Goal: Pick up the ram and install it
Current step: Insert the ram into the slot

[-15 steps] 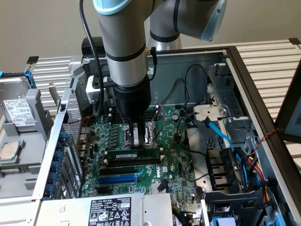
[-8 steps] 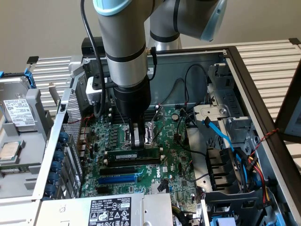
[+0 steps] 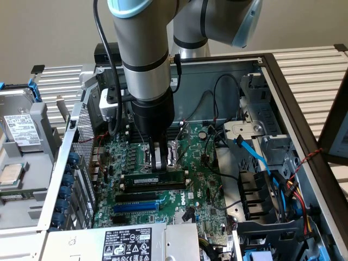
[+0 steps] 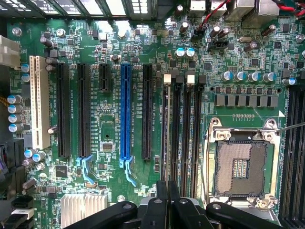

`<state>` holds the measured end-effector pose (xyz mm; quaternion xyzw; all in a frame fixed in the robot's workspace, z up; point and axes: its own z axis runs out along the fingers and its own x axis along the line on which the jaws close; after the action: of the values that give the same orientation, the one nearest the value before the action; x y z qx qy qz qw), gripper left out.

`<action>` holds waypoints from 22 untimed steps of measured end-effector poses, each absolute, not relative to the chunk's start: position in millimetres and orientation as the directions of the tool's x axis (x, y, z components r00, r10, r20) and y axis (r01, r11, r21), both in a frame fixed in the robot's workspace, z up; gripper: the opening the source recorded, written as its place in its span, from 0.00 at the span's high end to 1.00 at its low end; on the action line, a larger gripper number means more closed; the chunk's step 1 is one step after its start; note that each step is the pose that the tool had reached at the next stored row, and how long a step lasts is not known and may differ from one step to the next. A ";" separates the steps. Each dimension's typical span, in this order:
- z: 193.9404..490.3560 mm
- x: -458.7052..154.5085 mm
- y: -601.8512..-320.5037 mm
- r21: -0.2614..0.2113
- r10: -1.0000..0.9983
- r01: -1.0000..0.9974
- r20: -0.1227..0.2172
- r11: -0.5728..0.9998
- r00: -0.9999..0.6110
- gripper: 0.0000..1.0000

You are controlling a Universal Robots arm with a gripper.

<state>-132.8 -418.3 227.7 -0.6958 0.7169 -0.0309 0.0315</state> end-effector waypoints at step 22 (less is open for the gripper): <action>235.4 -132.4 -418.4 -0.087 -1.000 -0.996 -0.002 0.030 -0.030 0.74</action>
<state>-132.4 -418.4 235.4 -0.6958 0.7169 -0.0305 0.0309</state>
